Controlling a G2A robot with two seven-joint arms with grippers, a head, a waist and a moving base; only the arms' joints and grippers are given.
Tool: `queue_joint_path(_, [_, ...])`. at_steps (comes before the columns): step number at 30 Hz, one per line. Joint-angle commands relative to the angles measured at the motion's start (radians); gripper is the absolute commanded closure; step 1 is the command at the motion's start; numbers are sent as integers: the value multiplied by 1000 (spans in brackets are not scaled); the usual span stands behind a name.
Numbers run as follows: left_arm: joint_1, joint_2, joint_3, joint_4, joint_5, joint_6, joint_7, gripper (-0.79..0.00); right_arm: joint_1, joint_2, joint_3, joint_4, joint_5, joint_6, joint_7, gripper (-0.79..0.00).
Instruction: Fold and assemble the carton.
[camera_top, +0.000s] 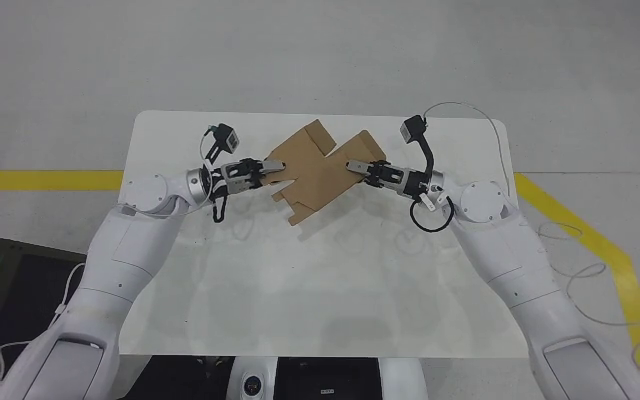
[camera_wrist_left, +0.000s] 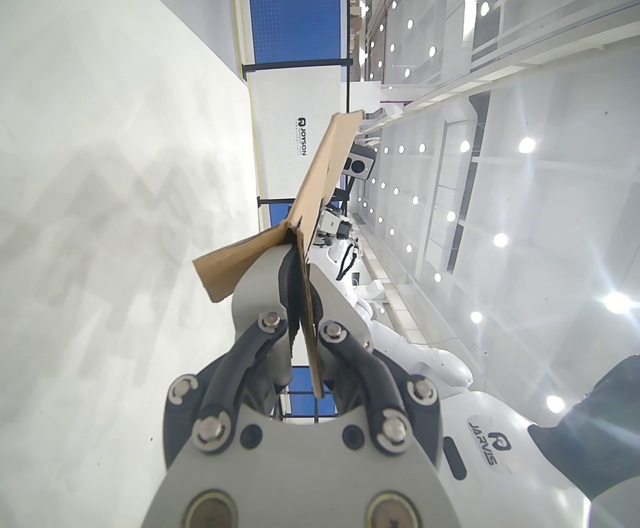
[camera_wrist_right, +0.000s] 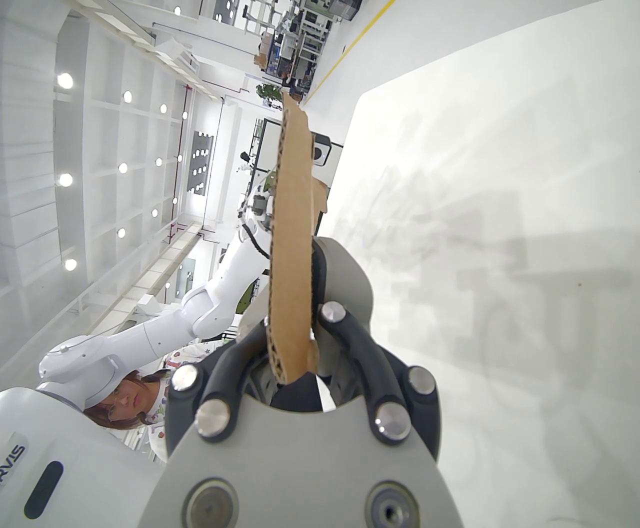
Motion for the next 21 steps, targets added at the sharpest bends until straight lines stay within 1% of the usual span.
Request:
queue_joint_path(1, [1, -1, -1, 0, 5, 2, 1, -22, 0, -1, 1, 0, -1, 0, 1, 0])
queue_joint_path(2, [1, -1, -2, 2, 6, 2, 1, 0, -1, -1, 2, 0, -2, 0, 1, 0])
queue_joint_path(7, [-1, -4, -8, 7, 8, 3, -3, 0, -2, -3, 6, 1, -4, 1, 4, 0])
queue_joint_path(8, [-1, -4, -9, 8, 8, 2, -3, 0, -3, -4, 7, 1, -4, 2, 4, -34])
queue_joint_path(9, [-1, -5, -10, 8, 8, 2, -4, 0, -3, -4, 8, 1, -4, 2, 5, -296])
queue_joint_path(10, [-2, -5, -12, 7, 6, 0, -6, 0, -3, -4, 9, 3, -4, 2, 5, -683])
queue_joint_path(11, [-2, -5, -14, 6, 6, -2, -8, 0, -4, -4, 12, 7, -5, 2, 5, -785])
queue_joint_path(17, [-10, -2, -28, -9, 49, -40, -30, 0, -15, 11, 69, 29, -45, -6, -17, -785])
queue_joint_path(21, [-14, 3, -35, -32, 93, -71, -68, 0, -31, 30, 130, -3, -67, -46, -1, -785])
